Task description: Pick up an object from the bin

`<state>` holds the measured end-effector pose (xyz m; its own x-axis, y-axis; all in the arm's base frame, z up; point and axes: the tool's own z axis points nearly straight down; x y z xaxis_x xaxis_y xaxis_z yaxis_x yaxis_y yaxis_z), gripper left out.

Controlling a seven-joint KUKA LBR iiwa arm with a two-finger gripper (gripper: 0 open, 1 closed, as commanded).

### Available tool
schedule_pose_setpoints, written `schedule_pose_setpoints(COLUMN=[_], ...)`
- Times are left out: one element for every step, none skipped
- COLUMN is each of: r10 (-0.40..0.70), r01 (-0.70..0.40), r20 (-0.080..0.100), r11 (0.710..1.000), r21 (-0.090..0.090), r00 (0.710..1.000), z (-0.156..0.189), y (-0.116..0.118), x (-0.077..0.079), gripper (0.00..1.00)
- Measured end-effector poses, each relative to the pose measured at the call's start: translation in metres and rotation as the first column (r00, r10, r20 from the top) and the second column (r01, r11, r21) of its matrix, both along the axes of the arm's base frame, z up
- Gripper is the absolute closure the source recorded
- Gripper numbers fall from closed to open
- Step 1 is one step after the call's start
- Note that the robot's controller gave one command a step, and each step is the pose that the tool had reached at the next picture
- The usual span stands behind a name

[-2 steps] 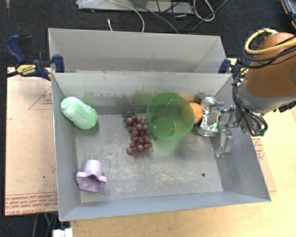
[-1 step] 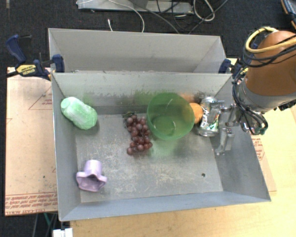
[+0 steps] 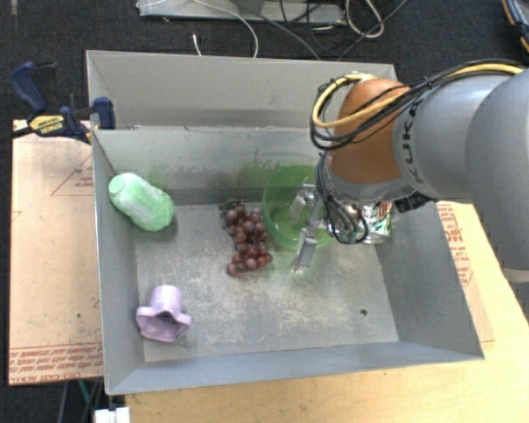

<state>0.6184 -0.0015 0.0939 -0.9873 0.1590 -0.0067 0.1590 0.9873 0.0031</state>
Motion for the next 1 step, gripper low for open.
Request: schedule_pose_setpoints(r10=[0.156], r01=[-0.156], r20=[0.0], r11=[0.988], r21=[-0.003], r00=[0.988], z=[-0.0234], y=[0.0119], x=[0.009], gripper=[0.0])
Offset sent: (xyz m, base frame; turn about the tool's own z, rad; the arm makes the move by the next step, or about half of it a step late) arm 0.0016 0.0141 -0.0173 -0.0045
